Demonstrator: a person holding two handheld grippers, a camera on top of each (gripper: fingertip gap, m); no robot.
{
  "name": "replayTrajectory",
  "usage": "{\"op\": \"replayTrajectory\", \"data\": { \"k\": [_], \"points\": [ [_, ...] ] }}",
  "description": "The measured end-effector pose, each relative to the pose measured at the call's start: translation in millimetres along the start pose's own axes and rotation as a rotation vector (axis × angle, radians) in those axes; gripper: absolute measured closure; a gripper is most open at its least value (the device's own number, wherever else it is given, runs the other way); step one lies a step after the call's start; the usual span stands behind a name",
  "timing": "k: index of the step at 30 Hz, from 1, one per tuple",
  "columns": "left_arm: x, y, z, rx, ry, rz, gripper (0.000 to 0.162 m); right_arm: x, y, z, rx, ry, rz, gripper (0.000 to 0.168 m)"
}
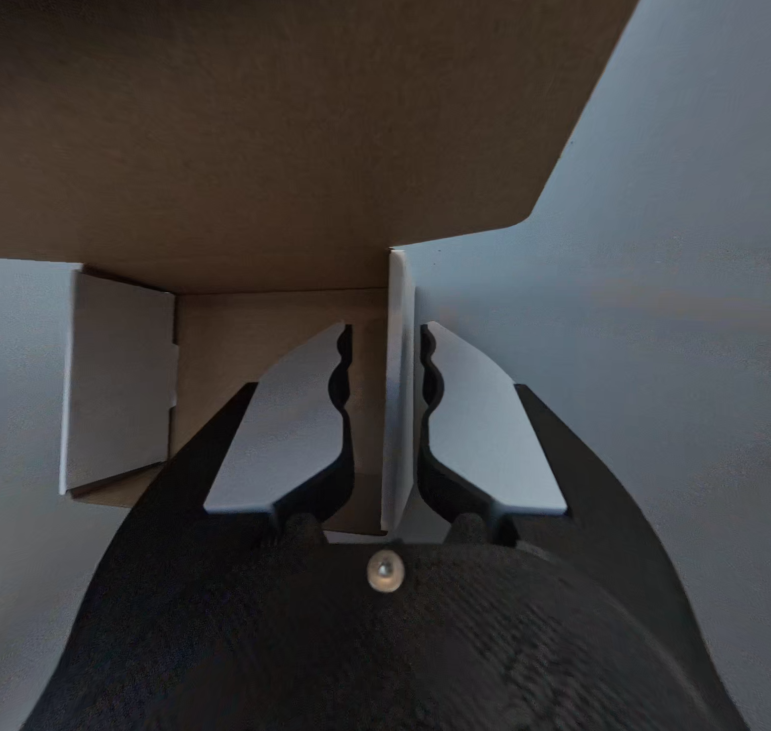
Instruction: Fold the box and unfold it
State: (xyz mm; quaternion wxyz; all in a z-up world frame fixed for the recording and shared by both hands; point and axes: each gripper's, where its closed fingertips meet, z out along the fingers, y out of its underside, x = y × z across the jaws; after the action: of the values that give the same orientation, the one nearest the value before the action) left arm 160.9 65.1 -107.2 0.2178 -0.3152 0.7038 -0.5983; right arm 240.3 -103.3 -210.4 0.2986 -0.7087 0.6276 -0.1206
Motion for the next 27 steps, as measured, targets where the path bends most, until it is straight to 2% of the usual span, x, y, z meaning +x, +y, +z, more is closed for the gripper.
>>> {"op": "replayTrajectory", "data": {
  "k": [1, 3, 7, 11, 15, 20, 27],
  "points": [
    [-0.8, 1.1, 0.4, -0.005, -0.001, 0.003, 0.103, -6.9, -0.2, -2.4, 0.017, -0.063, 0.013, 0.125],
    [-2.6, 3.1, 0.0, -0.011, -0.010, 0.029, 0.102, -15.3, -1.1, -11.3, 0.053, -0.152, -0.007, 0.119],
    [-4.7, 5.0, -0.6, -0.004, -0.005, 0.058, 0.100, -0.5, -6.7, -36.4, 0.171, -0.117, -0.187, 0.086],
    [-5.5, 4.1, 3.3, 0.013, 0.039, 0.072, 0.100, 0.2, -14.4, -54.7, 0.343, -0.161, -0.435, 0.069],
    [-10.8, 0.6, 3.5, 0.005, 0.092, 0.138, 0.100, 7.5, -26.2, -74.5, 0.481, -0.271, -0.571, 0.080],
    [-20.1, -7.9, 8.8, -0.013, 0.204, 0.223, 0.105, 7.4, -49.4, -88.5, 0.579, -0.492, -0.562, 0.094],
    [-45.4, -13.8, 48.7, -0.050, 0.291, 0.231, 0.107, 16.9, -79.3, -64.0, 0.570, -0.463, -0.684, 0.098]
  ]
}}
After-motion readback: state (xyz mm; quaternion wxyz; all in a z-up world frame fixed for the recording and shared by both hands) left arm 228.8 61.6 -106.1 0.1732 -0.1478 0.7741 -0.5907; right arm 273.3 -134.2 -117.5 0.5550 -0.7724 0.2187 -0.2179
